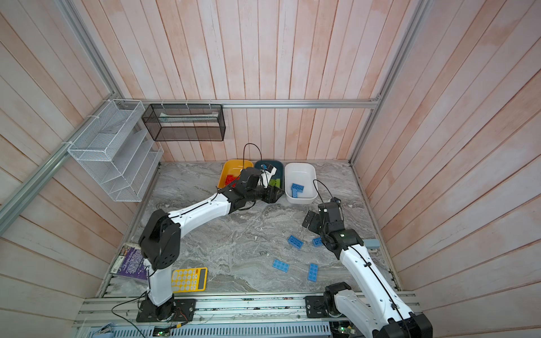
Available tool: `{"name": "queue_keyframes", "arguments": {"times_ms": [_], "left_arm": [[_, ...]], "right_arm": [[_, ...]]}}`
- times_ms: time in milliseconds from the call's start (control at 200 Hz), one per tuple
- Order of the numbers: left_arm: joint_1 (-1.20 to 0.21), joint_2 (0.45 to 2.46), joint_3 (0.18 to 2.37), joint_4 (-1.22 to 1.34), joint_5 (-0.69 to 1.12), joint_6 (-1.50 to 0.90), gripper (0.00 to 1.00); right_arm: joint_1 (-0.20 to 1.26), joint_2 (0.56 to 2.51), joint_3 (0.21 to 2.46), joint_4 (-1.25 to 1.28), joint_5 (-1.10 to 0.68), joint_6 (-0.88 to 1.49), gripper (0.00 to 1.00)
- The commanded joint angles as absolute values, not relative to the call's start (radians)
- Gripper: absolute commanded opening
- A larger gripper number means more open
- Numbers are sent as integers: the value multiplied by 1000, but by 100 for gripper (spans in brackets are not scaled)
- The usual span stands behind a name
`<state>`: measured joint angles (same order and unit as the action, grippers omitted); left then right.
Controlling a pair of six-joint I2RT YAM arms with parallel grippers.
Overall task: Sort the legos into containers by color
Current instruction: Move the lego to the middle-right of the table.
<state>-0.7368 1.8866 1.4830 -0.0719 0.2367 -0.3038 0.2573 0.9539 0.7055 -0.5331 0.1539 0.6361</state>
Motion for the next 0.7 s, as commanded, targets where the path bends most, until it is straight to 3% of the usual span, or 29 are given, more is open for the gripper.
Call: {"name": "queue_keyframes", "arguments": {"times_ms": [0,315,555,695], "left_arm": [[-761,1751,1292,108,199,-364,62],[-805,1476,882,220,137,-451,62],[-811,1413,775,236,135,-469,62],[-813,1415,765,237,137,-471,62]], "right_arm": [[251,1002,692,-583,146,702,100],[245,1131,624,-540,127,803,100],[238,1191,569,-469,91,817,99],[236,1218,564,-436,77,805,94]]}}
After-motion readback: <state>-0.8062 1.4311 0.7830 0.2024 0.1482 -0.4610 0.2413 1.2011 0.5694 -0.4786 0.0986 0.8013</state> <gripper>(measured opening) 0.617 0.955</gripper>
